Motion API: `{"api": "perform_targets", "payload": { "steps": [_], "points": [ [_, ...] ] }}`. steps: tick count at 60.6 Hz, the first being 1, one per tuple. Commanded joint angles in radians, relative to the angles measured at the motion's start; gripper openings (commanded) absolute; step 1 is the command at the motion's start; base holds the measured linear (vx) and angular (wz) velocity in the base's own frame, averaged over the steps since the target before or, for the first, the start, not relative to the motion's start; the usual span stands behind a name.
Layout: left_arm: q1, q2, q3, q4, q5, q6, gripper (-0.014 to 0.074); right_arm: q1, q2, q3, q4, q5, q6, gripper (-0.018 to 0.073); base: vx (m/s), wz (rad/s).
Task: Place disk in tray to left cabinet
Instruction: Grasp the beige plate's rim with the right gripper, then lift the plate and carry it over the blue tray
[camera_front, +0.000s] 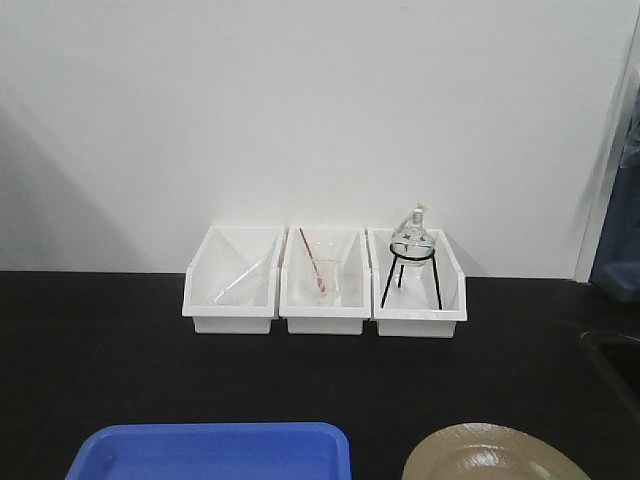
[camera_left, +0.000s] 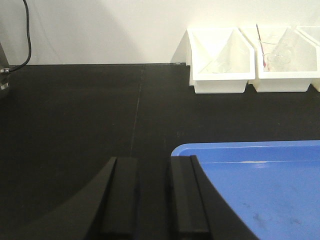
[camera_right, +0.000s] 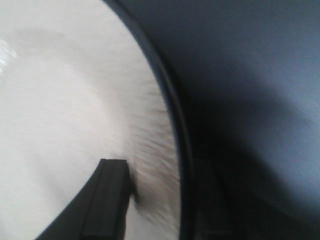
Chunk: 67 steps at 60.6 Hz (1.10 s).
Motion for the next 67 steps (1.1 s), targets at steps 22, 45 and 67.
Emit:
{"api": "perform_targets", "payload": {
  "steps": [22, 45, 67],
  "points": [
    [-0.005, 0.010, -0.031, -0.010, -0.080, 0.000, 0.0307, -0.007, -0.148, -0.023, -0.005, -0.052, -0.014, -0.0009, 0.00, 0.00],
    [-0.005, 0.010, -0.031, -0.010, -0.080, 0.000, 0.0307, -0.007, -0.294, -0.023, 0.005, -0.184, -0.014, -0.0008, 0.00, 0.00],
    [-0.005, 0.010, -0.031, -0.010, -0.080, 0.000, 0.0307, 0.110, -0.300, -0.090, 0.013, -0.320, 0.006, -0.0006, 0.00, 0.00]
  ]
}}
